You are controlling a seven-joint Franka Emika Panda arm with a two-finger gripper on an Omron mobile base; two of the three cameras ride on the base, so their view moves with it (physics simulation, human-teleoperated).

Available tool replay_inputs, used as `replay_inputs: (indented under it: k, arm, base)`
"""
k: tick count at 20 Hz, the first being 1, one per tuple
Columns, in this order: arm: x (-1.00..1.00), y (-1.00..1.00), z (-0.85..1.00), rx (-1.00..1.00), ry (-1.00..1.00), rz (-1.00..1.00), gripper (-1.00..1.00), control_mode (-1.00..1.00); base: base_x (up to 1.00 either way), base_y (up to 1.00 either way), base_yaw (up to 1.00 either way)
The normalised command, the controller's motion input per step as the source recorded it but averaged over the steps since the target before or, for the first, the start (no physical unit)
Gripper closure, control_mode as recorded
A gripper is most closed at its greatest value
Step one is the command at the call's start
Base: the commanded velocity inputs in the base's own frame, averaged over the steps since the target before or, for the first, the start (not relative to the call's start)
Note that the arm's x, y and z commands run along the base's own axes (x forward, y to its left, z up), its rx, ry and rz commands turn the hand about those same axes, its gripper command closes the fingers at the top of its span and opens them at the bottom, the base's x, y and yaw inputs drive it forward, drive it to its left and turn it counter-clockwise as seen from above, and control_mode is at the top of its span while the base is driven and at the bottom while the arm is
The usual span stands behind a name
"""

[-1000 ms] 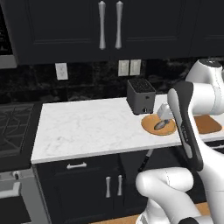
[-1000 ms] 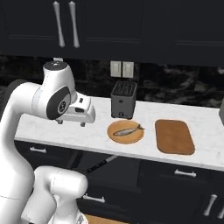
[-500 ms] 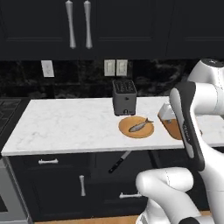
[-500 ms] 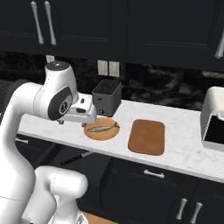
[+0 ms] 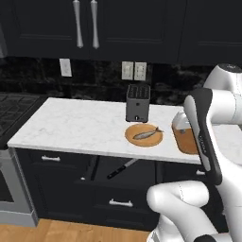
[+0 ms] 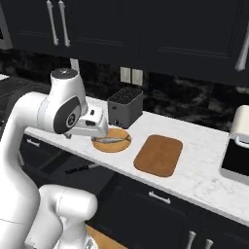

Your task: Pick up the knife from the drawer and place it on the cutting board. Then place the meat from the plate to the cutting board.

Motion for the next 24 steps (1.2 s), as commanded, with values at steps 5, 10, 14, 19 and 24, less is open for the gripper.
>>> replay_inputs:
  k: [5, 10, 14, 19, 24]
  arm:
    - [0.0, 0.0, 0.0, 0.0, 0.0, 0.0, -1.0, 1.0]
    - [0.0, 0.0, 0.0, 0.0, 0.0, 0.0, -1.0, 1.0]
    - [0.0, 0.0, 0.0, 0.0, 0.0, 0.0, -1.0, 1.0]
    - [0.0, 0.0, 0.0, 0.0, 0.0, 0.0, -1.0, 1.0]
    - [0.0, 0.0, 0.0, 0.0, 0.0, 0.0, -1.0, 1.0]
  base:
    - [-0.08, -0.47, 0.41]
    - [0.0, -0.46, 0.31]
    - [0.0, -0.51, 0.2]
    - [0.0, -0.38, 0.18]
    - [0.12, -0.21, 0.2]
